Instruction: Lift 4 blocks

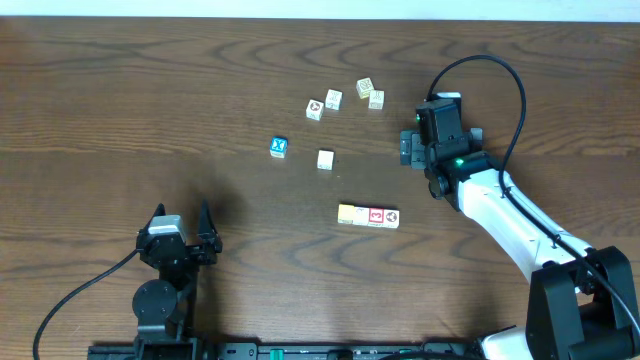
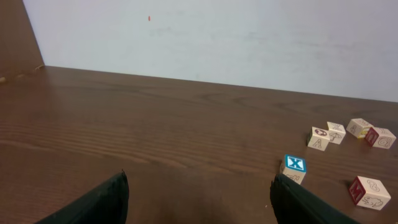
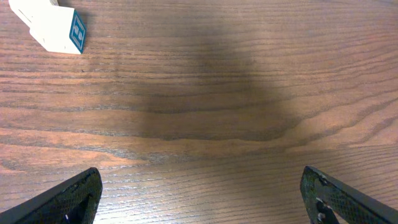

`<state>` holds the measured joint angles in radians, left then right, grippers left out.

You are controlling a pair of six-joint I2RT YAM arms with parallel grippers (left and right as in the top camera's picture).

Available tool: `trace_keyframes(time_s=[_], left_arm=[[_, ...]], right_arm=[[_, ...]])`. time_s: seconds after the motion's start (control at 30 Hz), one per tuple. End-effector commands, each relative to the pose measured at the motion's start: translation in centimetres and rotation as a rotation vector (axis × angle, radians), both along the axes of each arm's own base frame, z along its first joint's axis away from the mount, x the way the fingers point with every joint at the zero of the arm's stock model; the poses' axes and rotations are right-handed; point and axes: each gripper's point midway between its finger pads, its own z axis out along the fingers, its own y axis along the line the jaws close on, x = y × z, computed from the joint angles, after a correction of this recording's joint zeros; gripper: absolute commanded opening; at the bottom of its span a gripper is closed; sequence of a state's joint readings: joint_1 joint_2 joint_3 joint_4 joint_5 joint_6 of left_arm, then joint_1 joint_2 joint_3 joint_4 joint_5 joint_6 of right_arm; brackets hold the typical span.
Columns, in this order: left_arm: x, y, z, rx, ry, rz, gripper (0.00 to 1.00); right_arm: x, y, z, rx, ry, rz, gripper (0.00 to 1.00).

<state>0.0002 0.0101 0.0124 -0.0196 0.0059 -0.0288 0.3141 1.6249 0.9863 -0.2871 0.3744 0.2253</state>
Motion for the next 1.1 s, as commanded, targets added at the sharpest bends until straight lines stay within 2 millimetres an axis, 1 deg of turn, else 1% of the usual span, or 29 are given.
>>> trace_keyframes(time_s=[0.0,0.53,0.67,0.83,0.97,1.07], left_arm=[[-0.2,0.4,-1.5,-0.012,0.053,0.022,0.73],[-0.2,0.4,-1.6,-0.012,0.057,0.022,0.73],[-0.2,0.4,-1.6,-0.012,0.057,0.022,0.73],[-0.2,0.4,-1.6,-0.012,0.057,0.022,0.73],[-0.2,0.4,-1.6,-0.012,0.057,0.022,0.73],[-0.2,0.4,-1.6,-0.012,0.057,0.022,0.73]], right_arm=[[0.3,-0.4,0.5,-0.012,-0.015,-0.007,0.99],[0.3,-0.4,0.5,-0.012,-0.015,-0.007,0.99],[0.3,-0.4,2.1,0.0,-0.053,-0.007,0.99],[0.1,-0.8,5.6,-0.03,-0.131,0.018,0.99],[-1.1,-1.1,8.2,-0.007,-0.2,0.016,0.99],[-2.6,-1.7,9.8,0.006,-0.255,0.012,0.99]])
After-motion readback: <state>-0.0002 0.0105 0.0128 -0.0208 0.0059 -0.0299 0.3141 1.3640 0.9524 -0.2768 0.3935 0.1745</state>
